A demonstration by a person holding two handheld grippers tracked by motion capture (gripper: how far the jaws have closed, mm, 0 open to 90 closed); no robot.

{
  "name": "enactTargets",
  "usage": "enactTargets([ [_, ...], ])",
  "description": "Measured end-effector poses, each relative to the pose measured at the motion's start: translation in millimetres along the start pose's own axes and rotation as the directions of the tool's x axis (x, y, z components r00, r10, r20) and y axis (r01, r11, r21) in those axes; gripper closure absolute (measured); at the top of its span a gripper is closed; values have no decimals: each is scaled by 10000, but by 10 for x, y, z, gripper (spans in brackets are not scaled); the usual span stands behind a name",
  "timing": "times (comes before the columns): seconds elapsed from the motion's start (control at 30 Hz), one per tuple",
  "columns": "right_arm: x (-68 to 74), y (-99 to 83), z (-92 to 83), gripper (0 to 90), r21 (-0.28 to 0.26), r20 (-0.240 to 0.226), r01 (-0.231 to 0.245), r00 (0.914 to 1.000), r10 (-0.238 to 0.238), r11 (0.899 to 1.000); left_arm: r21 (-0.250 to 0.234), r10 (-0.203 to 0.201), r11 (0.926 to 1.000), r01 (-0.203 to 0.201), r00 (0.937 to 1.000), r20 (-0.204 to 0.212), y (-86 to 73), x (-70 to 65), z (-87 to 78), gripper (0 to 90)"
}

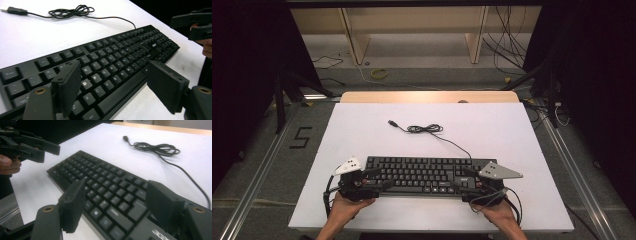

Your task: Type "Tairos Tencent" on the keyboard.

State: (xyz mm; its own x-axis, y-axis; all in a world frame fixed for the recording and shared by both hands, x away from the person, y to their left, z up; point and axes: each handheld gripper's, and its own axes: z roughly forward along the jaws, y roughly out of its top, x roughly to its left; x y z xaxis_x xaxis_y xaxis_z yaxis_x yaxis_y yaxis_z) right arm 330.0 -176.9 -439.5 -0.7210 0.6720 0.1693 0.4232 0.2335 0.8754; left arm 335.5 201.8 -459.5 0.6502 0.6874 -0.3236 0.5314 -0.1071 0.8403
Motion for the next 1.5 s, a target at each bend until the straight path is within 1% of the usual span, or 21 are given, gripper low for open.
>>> enactTargets([
  [0.03,0,0,0,338,0,0,0,10000,0,10000,0,0,10000,0,10000,0,0,0,0,278],
  [0.07,11,40,61,340,73,-109,-30,9999,31,10000,-11,-50,10000,50,10000,-76,2,8,-17,278],
  [0.1,11,40,61,340,73,-109,-30,9999,31,10000,-11,-50,10000,50,10000,-76,2,8,-17,292],
  [0.13,18,71,106,346,122,-144,-10,9999,11,9999,9,-33,10000,33,9997,-260,2,29,-38,292],
  [0.17,18,71,106,346,122,-144,-10,9999,11,9999,9,-33,10000,33,9997,-260,2,29,-38,311],
  [0.2,25,113,161,346,127,-216,-26,9998,28,9999,9,-33,10000,33,9997,-260,2,29,-38,311],
  [0.4,25,113,161,355,127,-216,-26,9998,28,9999,9,-33,10000,33,9997,-260,2,29,-38,311],
  [0.43,25,113,161,355,127,-216,-26,9998,28,9999,899,-501,9939,636,9881,-1457,-26,161,-83,311],
  [0.47,25,113,161,355,127,-216,-26,9998,28,9999,899,-501,9939,636,9881,-1457,-26,161,-83,612],
  [0.5,69,243,596,355,1031,-420,-56,9991,99,9947,899,-501,9939,636,9881,-1457,-26,161,-83,612],
  [0.53,69,243,596,530,1031,-420,-56,9991,99,9947,899,-501,9939,636,9881,-1457,-26,161,-83,612],
  [0.7,69,243,596,530,1031,-420,-56,9991,99,9947,899,-501,9939,636,9881,-1457,-26,161,-83,612],
  [0.73,69,243,596,530,1031,-420,-56,9991,99,9947,973,-497,9931,647,9875,-1496,-29,169,-83,612],
  [0.77,69,243,596,530,1031,-420,-56,9991,99,9947,973,-497,9931,647,9875,-1496,-29,169,-83,635],
  [0.8,78,250,618,555,1097,-426,-22,9991,69,9940,1042,-486,9925,645,9876,-1492,-30,174,-83,635],
  [0.97,145,290,747,648,1360,-523,78,9986,-6,9907,1482,-272,9875,537,9841,-1755,-44,185,-71,746],
  [1.1,197,316,850,705,1539,-642,176,9979,-78,9879,1585,-230,9859,534,9820,-1877,-57,191,-63,829],
  [1.23,241,339,958,786,1662,-754,277,9970,-153,9857,1835,-112,9819,469,9815,-1910,-64,210,-60,891],
  [1.27,253,344,984,805,1700,-764,220,9970,-90,9852,1875,-113,9811,482,9811,-1930,-66,212,-57,892],
  [1.37,282,350,1075,864,1826,-805,263,9967,-117,9828,2017,-96,9782,492,9812,-1928,-70,219,-53,893],
  [1.5,326,350,1195,900,2064,-855,297,9963,-122,9780,2002,-89,9785,493,9801,-1981,-69,231,-57,894],
])
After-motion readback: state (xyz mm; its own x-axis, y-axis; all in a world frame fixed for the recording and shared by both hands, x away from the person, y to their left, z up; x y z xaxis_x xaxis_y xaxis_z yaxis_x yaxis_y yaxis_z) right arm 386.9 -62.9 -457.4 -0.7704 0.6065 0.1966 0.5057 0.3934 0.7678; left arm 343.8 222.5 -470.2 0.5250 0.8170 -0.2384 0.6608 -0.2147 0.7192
